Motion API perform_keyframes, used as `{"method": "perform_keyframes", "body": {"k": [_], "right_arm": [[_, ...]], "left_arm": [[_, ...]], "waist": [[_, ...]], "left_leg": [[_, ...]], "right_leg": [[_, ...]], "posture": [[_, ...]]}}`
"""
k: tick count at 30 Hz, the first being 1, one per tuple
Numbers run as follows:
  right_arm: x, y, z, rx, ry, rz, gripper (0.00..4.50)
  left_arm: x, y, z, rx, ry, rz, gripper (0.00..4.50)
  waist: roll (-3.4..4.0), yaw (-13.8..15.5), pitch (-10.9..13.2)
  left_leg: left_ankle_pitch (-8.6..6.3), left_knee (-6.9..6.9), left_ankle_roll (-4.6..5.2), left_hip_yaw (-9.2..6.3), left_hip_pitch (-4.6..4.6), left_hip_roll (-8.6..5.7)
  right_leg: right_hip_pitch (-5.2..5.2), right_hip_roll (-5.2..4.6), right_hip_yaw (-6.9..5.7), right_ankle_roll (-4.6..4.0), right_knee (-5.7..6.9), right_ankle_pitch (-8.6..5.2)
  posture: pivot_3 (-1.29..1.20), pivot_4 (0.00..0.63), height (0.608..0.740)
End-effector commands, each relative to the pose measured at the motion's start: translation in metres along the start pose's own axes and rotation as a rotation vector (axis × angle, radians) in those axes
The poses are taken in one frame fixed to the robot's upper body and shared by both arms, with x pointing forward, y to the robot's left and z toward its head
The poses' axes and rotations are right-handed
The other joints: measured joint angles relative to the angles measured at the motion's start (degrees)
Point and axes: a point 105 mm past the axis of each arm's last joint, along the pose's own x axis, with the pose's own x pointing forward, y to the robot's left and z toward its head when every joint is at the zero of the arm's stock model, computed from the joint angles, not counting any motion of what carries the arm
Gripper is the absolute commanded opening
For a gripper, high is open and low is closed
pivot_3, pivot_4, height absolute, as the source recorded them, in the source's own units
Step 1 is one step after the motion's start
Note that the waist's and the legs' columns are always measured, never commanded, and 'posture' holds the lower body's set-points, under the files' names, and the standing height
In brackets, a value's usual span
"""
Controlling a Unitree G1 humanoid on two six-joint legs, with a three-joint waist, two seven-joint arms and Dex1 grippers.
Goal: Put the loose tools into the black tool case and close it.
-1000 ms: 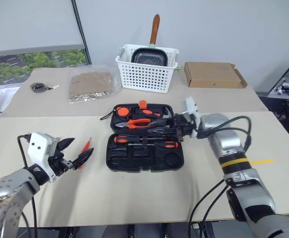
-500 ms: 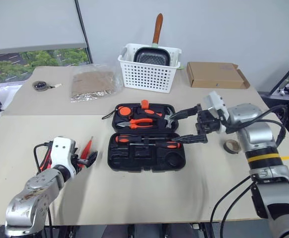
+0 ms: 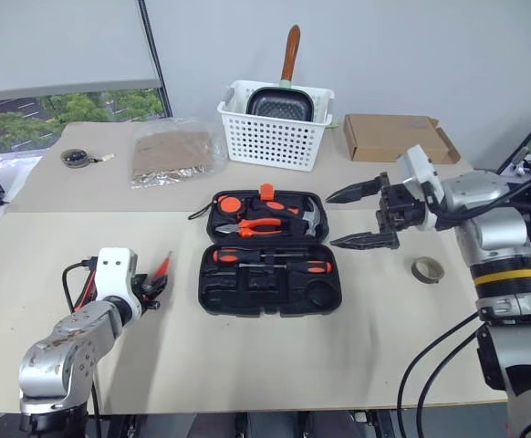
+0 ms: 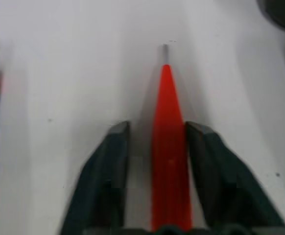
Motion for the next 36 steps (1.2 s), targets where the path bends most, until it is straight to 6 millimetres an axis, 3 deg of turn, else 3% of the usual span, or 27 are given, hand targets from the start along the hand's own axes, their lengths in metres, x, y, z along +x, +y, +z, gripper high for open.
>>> {"method": "perform_keyframes", "body": {"k": [1,2,6,10,12,16,22,26,36], "right_arm": [[-0.007,0.004,0.019,-0.054,-0.04,0.041,4.5],[-0.008,0.004,0.02,-0.051,-0.05,0.039,4.5],[-0.01,0.007,0.021,-0.041,-0.067,0.03,4.5],[-0.011,0.01,0.015,-0.023,-0.056,0.022,4.5],[-0.016,0.012,0.009,-0.011,-0.038,0.004,4.5],[-0.025,0.014,0.003,-0.01,0.001,-0.033,4.5],[-0.032,0.022,-0.001,-0.002,0.021,-0.067,4.5],[-0.037,0.026,-0.002,-0.006,0.03,-0.094,4.5],[-0.041,0.032,-0.005,0.01,0.042,-0.118,4.5]], "left_arm": [[-0.001,0.0,0.006,0.029,-0.05,-0.003,0.72],[-0.001,0.0,0.013,0.047,-0.08,-0.019,0.47],[-0.005,-0.018,0.058,0.23,-0.269,-0.238,0.47],[-0.007,-0.035,0.077,0.312,-0.382,-0.439,0.47],[-0.013,-0.06,0.082,0.461,-0.4,-0.677,0.47],[-0.022,-0.09,0.071,0.673,-0.321,-1.01,0.47],[-0.008,-0.105,0.054,0.912,-0.143,-1.227,0.47],[0.008,-0.108,0.05,1.009,-0.031,-1.247,0.47],[0.028,-0.126,0.052,1.041,-0.026,-1.216,0.47]], "waist": [[0.0,0.05,0.0],[-0.01,0.06,0.0],[-0.06,0.18,0.04],[-0.04,0.37,0.04],[-0.05,0.28,0.04],[-0.03,0.2,0.06],[-0.04,0.04,0.06],[-0.04,0.01,0.07],[-0.05,0.0,0.07]], "left_leg": [[0.0,0.0,0.0,0.0,0.0,0.0],[-0.01,0.0,0.01,-0.01,-0.01,0.0],[-0.01,0.03,-0.02,-0.03,-0.17,0.0],[0.03,0.02,-0.08,-0.06,-0.25,0.0],[-0.03,0.03,0.02,-0.02,-0.25,-0.02],[0.16,0.05,-0.23,0.11,-0.34,-0.09],[0.36,0.04,0.29,0.2,-0.33,-0.09],[0.11,0.06,0.71,0.2,-0.33,-0.06],[0.1,0.13,0.78,0.19,-0.32,-0.05]], "right_leg": [[0.0,-0.01,0.0,0.0,0.0,0.0],[0.01,-0.09,-0.01,0.0,-0.02,0.0],[-0.07,-0.25,-0.15,-0.01,-0.04,0.0],[-0.11,-0.36,-0.32,-0.03,-0.1,0.01],[-0.08,-0.4,-0.34,0.0,-0.16,0.02],[-0.12,-0.21,-0.5,0.06,-0.17,-0.01],[-0.11,-0.1,-0.5,0.14,-0.18,-0.06],[-0.11,0.01,-0.47,0.15,-0.15,-0.06],[-0.11,0.07,-0.37,0.17,-0.1,-0.07]], "posture": [[0.0,0.15,0.7],[0.0,0.15,0.7],[0.0,0.15,0.7],[0.0,0.15,0.7],[0.0,0.15,0.7],[0.0,0.15,0.7],[0.0,0.15,0.7],[0.0,0.15,0.7],[0.0,0.15,0.7]]}}
